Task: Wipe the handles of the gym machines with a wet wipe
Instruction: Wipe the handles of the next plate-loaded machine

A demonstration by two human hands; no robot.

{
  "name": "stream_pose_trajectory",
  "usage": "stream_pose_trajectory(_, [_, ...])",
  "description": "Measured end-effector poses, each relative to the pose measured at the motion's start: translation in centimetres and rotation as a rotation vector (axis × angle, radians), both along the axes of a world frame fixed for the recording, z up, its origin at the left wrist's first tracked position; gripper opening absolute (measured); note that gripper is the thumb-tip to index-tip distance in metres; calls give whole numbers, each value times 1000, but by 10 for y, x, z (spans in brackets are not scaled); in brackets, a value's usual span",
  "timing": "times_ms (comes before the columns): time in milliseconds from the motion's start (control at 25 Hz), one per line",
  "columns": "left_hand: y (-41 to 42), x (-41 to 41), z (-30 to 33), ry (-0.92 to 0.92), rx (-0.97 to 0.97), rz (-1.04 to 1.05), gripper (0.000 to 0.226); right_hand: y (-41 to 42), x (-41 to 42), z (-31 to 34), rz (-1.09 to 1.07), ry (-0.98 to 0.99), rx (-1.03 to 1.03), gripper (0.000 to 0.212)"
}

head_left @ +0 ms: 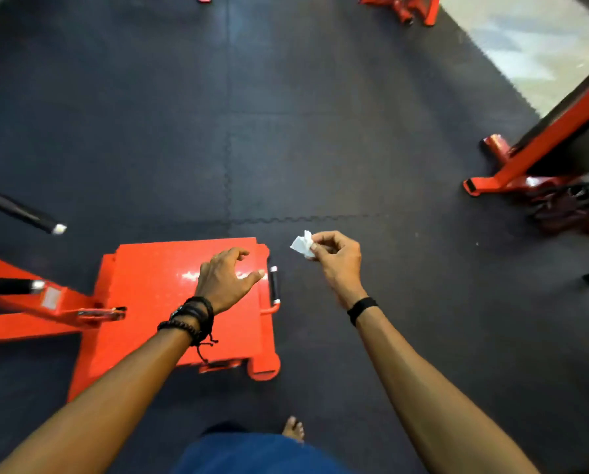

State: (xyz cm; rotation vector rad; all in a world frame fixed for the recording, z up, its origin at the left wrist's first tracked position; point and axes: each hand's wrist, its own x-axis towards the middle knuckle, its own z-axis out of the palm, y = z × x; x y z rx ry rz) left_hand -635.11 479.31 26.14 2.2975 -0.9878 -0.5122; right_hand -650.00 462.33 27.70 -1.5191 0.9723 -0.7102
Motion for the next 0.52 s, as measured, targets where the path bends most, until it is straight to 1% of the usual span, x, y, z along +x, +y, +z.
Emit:
stream_pose_trajectory(120, [-63,-7,8,-53,-36,-37,77,-66,1,13,39,-33,-7,21])
stream_pose_trajectory(240, [-108,10,-1,-89,-22,-19,77,-100,24,11,73,-61,6,14])
stream_pose_trajectory(360, [-162,24,-33,-31,-13,45,77,-139,38,-1,214,15,-13,21])
stream_pose_trajectory(440, [-187,28,-49,21,35,96,70,-169,50,-9,257,85,9,26])
stream_pose_trajectory(520, [-193,23,-64,70,79,154,59,-191,65,-14,309,174,2,26])
